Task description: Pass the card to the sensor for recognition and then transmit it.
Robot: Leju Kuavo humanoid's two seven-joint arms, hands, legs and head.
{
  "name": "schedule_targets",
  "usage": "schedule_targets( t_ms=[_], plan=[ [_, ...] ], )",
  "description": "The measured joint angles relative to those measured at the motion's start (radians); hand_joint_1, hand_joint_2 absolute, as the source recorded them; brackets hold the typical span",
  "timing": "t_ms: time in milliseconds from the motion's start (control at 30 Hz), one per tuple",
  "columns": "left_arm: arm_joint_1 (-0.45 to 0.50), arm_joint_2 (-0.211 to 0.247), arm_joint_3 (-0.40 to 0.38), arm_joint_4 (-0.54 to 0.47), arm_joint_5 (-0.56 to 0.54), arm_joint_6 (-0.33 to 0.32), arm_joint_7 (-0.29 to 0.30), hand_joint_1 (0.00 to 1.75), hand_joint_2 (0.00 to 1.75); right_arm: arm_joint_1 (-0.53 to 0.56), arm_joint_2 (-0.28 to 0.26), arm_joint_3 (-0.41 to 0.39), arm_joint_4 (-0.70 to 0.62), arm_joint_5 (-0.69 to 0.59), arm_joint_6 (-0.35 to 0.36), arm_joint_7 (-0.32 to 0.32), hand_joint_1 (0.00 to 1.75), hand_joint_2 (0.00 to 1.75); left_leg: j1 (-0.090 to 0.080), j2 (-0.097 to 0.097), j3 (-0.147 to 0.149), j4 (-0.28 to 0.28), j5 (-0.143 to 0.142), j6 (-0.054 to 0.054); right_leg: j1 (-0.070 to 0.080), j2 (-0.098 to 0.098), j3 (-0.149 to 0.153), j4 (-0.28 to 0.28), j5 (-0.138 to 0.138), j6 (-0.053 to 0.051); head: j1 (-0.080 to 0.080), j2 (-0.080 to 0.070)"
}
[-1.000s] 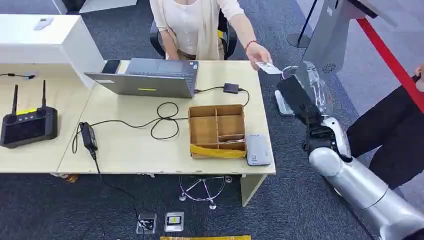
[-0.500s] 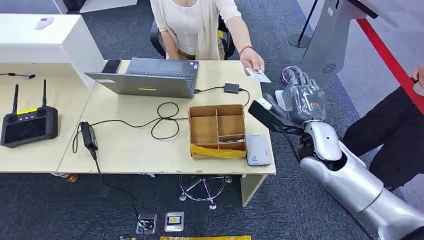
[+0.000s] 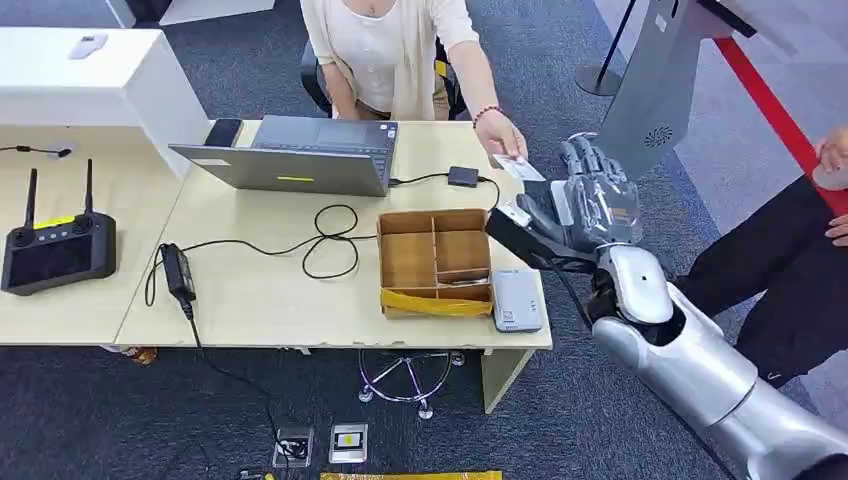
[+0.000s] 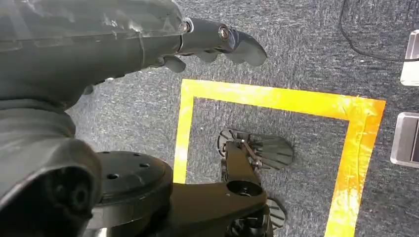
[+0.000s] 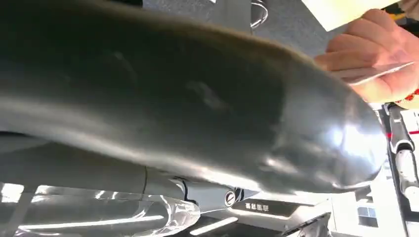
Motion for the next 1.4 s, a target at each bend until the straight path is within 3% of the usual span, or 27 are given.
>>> schedule_targets(
  t_ms=[33, 67, 367, 400, 433, 967, 1400],
  plan=[
    [0.0, 0.0, 0.0, 0.0, -0.001, 0.0, 0.001, 0.0, 0.0, 0.0, 0.006, 0.0, 0.0, 0.009, 0.002, 0.0, 0.0, 0.0, 0.0, 0.0, 0.0, 0.0, 0.0, 0.0, 0.0, 0.0, 0.0, 0.0, 0.0, 0.0, 0.0, 0.0],
    [0.0, 0.0, 0.0, 0.0, -0.004, 0.0, 0.003, 0.0, 0.0, -0.001, 0.012, 0.0, 0.002, 0.013, 0.003, 0.0, 0.0, 1.75, 0.0, 0.0, 0.0, 0.0, 0.0, 0.0, 0.0, 0.0, 0.0, 0.0, 0.0, 0.0, 0.0, 0.0],
    [0.0, -0.003, 0.0, 0.0, -0.006, 0.001, 0.003, 0.0, 0.0, -0.026, 0.069, 0.002, 0.031, 0.01, 0.006, -0.026, 0.0, 1.75, 0.0, 0.0, 0.0, 0.0, 0.0, 0.0, 0.0, 0.0, 0.0, 0.0, 0.0, 0.0, 0.0, 0.0],
    [0.0, -0.003, 0.0, 0.0, -0.006, 0.001, 0.003, 0.0, 0.0, -0.03, 0.075, 0.002, 0.036, 0.009, 0.006, -0.026, 0.0, 0.0, 0.0, 0.0, 0.0, 0.0, 0.0, 0.0, 0.0, 0.0, 0.0, 0.0, 0.0, 0.0, 0.0, 0.0],
    [0.0, -0.004, 0.0, 0.0, -0.006, 0.001, 0.003, 0.0, 0.0, -0.033, 0.08, 0.002, 0.04, 0.007, 0.006, -0.029, 0.0, 1.75, 0.0, 0.0, 0.0, 0.0, 0.0, 0.0, 0.0, 0.0, 0.0, 0.0, 0.0, 0.0, 0.0, 0.0],
    [0.0, -0.01, 0.02, 0.002, -0.005, 0.018, 0.002, 0.0, 0.0, -0.106, 0.166, 0.027, 0.156, 0.011, -0.013, -0.069, 0.0, 1.75, 0.0, 0.0, 0.0, 0.0, 0.0, 0.0, 0.0, 0.0, 0.0, 0.0, 0.0, 0.0, 0.0, 0.0],
    [-0.001, -0.01, 0.025, 0.002, -0.026, 0.019, 0.002, 0.0, 0.0, -0.118, 0.19, 0.028, 0.231, 0.034, -0.055, -0.059, 0.0, 1.75, 0.0, 0.0, 0.0, 0.0, 0.0, 0.0, 0.0, 0.0, 0.0, 0.0, 0.0, 0.0, 0.0, 0.0]
  ],
)
